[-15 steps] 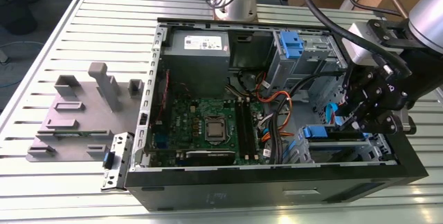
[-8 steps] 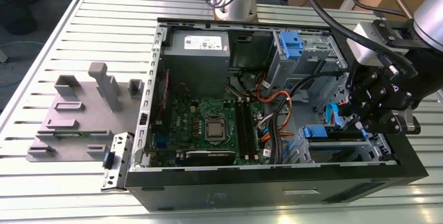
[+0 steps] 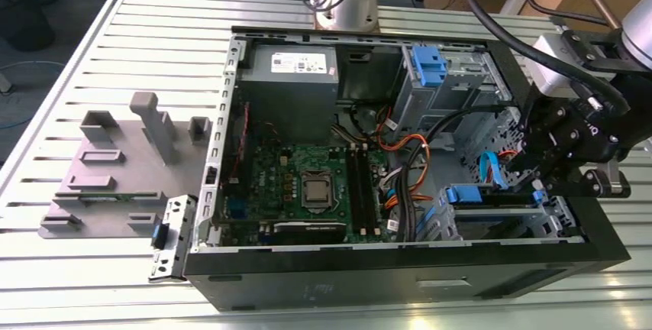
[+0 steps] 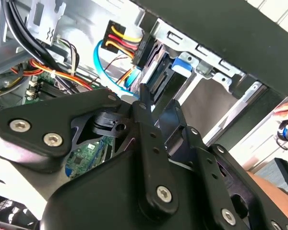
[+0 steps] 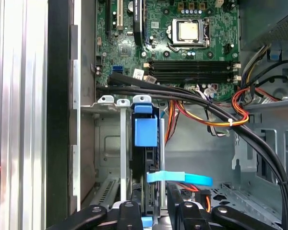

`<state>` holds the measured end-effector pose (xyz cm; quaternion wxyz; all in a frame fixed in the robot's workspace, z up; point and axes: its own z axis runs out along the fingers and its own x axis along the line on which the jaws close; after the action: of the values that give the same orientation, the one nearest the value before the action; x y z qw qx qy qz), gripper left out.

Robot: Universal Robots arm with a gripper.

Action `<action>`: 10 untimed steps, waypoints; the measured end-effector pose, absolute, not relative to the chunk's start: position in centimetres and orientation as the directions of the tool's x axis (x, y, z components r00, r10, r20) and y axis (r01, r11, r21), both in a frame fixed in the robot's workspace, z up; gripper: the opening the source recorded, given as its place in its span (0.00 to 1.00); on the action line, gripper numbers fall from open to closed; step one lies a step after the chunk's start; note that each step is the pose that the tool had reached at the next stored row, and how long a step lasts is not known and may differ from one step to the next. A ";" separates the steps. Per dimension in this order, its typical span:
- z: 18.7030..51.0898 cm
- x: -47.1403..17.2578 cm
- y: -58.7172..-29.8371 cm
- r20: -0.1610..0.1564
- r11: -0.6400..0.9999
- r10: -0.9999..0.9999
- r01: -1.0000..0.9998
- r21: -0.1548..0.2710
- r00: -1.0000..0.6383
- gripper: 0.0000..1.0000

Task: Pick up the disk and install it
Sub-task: 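Insert the first disk wire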

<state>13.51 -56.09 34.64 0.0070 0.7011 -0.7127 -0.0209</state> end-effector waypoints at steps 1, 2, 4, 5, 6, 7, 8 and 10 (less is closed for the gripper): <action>34.6 13.6 -56.1 -0.019 0.016 -1.000 -0.999 0.040 -0.017 0.35; 34.6 13.7 -56.1 -0.019 0.016 -1.000 -0.999 0.039 -0.017 0.35; 34.6 13.9 -56.1 -0.019 0.016 -1.000 -0.999 0.040 -0.017 0.35; 34.6 14.0 -56.1 -0.019 0.016 -1.000 -0.999 0.040 -0.017 0.35; 34.6 14.0 -56.1 -0.019 0.016 -1.000 -0.999 0.040 -0.017 0.35; 34.6 14.1 -56.1 -0.020 0.016 -1.000 -0.999 0.040 -0.017 0.35; 34.6 14.1 -56.1 -0.020 0.016 -1.000 -0.999 0.040 -0.017 0.35; 34.6 14.1 -56.1 -0.025 0.016 -1.000 -0.999 0.039 -0.017 0.35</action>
<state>14.08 -56.10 34.62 0.0049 0.7011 -0.7126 -0.0227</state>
